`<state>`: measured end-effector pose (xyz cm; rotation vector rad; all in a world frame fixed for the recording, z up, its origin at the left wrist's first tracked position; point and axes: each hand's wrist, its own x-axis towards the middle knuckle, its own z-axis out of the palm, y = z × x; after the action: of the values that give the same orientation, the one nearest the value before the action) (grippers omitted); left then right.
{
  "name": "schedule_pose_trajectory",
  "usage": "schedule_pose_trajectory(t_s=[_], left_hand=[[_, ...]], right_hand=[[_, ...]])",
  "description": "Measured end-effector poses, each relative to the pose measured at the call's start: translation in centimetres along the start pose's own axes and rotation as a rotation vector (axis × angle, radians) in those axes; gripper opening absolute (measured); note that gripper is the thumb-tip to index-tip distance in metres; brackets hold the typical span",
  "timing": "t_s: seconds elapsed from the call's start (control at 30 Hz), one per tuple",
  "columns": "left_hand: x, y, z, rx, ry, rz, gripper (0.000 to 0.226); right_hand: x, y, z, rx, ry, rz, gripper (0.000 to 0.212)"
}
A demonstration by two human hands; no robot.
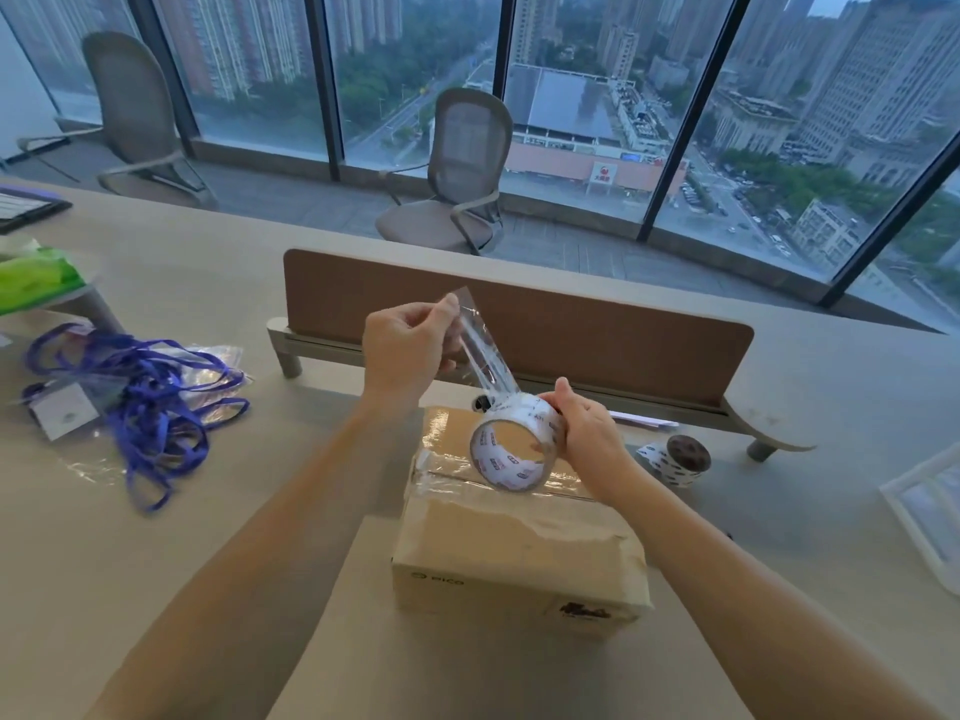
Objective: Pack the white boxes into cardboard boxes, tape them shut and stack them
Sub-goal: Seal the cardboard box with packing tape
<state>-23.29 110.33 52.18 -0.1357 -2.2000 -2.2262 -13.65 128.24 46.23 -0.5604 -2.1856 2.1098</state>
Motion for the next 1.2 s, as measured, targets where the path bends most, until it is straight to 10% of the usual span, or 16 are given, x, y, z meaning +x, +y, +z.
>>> schedule_pose_trajectory(t_s=[0.13, 0.27, 0.43, 1.2], left_hand=[[0.0, -4.0, -2.0, -0.243, 0.086, -0.343, 0.018], [-1.5, -8.4, -2.7, -0.423, 0.154, -0.524, 0.017], [-3.0, -13.9, -3.1, -0.447, 0.296, -0.644, 0.022], [-2.5, -20.7, -4.0, 0.065, 0.244, -0.446, 0.048]], right_hand=[[0.4, 0.0, -0.6, -0.307, 0.015, -0.198, 0.031], [0.4, 0.5, -0.9, -0.929, -0.212, -0.325, 0.084], [0.1, 1.5, 0.5, -1.428, -0.405, -0.430, 0.068], [3.1, 2.1, 3.4, -1.728, -0.542, -0.316, 0.055]])
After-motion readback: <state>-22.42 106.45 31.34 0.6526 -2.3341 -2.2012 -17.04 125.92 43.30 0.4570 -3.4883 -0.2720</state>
